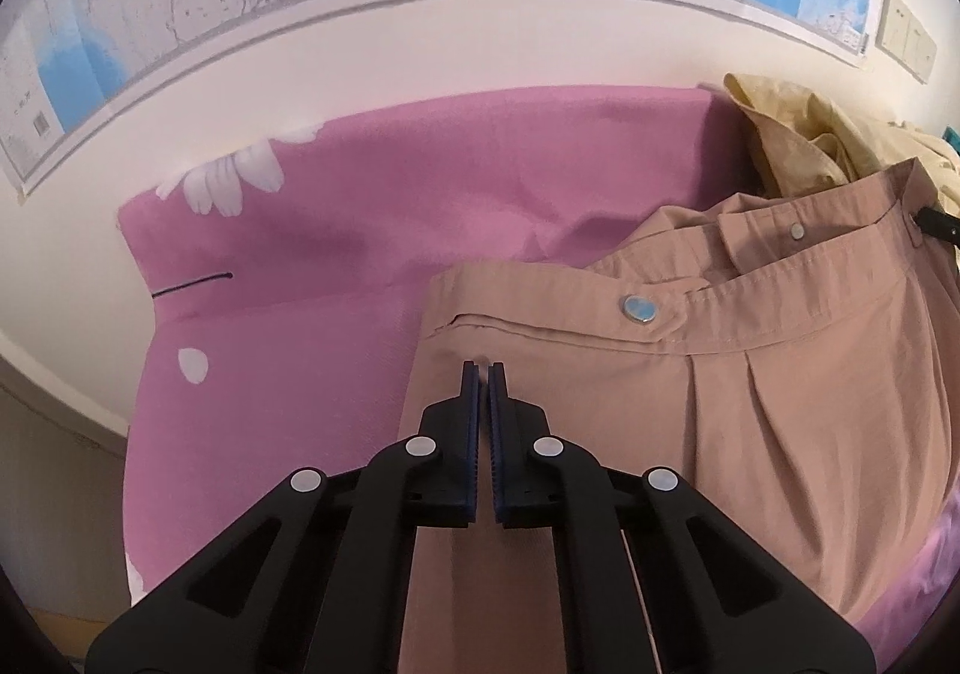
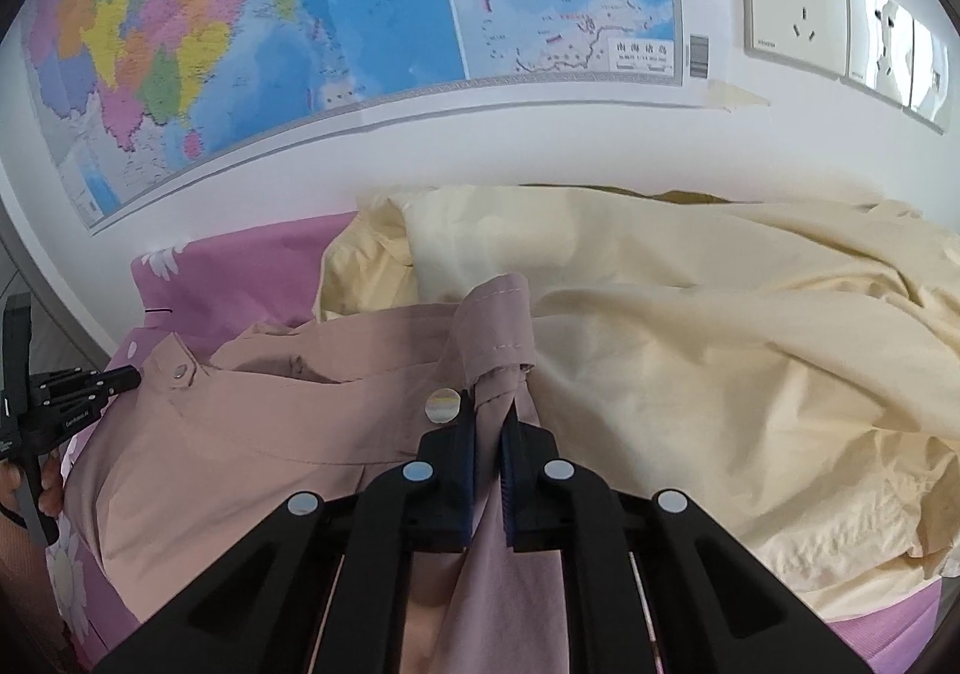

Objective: Fold large clothes

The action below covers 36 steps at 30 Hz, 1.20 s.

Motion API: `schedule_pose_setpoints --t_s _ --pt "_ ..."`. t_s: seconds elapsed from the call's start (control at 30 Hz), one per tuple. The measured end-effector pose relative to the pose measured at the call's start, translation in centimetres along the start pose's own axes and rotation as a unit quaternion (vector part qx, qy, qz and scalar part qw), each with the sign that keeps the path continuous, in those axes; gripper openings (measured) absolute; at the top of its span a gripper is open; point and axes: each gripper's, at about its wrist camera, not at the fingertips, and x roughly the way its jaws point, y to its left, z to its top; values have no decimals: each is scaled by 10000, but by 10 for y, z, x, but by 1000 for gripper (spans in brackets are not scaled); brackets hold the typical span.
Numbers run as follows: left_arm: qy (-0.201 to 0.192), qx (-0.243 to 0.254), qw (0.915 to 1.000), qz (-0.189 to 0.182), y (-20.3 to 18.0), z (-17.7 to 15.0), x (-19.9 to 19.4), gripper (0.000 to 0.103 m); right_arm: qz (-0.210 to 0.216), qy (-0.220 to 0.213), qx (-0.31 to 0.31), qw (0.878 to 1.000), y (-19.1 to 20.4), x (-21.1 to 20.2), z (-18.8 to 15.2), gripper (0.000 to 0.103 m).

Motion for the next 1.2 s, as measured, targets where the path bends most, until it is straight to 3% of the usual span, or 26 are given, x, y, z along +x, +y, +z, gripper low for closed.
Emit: schedule_pose_setpoints --t_s 0.23,0.33,0.43,0.47,0.5,0.77,0.87,0.93,1.03,1.13,1.2 --pt "312 -305 9990 118 18 -2 20 1 54 217 161 9996 -8 7 -4 12" --pt "367 -339 9987 92 22 -5 22 2 107 253 304 9992 -13 6 -5 19" --pt "286 -424 9987 -8 27 -6 14 6 179 127 300 9993 -11 -6 -8 33" --pt "259 -456 9986 -88 29 -7 9 15 217 70 271 9994 -10 -11 -11 42" --pt "216 -463 9986 -111 30 -8 5 24 239 32 234 9994 -8 -15 -12 44" --pt "42 -443 9987 -256 38 -28 -24 44 448 111 -327 9984 17 -37 -42 49" --pt "120 -435 9987 -251 39 -38 -24 53 458 330 -238 9981 16 -26 -49 49" --pt "222 -546 9976 -369 42 -45 -23 54 626 334 27 9975 6 -28 -52 49" --pt "241 -802 9942 -676 55 -55 -30 55 892 204 440 9948 -9 -44 -57 70" --pt "91 -995 9914 -842 67 -64 -44 67 931 113 667 9934 -27 -66 -68 77" --pt "73 -1076 9894 -973 72 -72 -51 74 982 154 910 9909 -41 -78 -80 88"
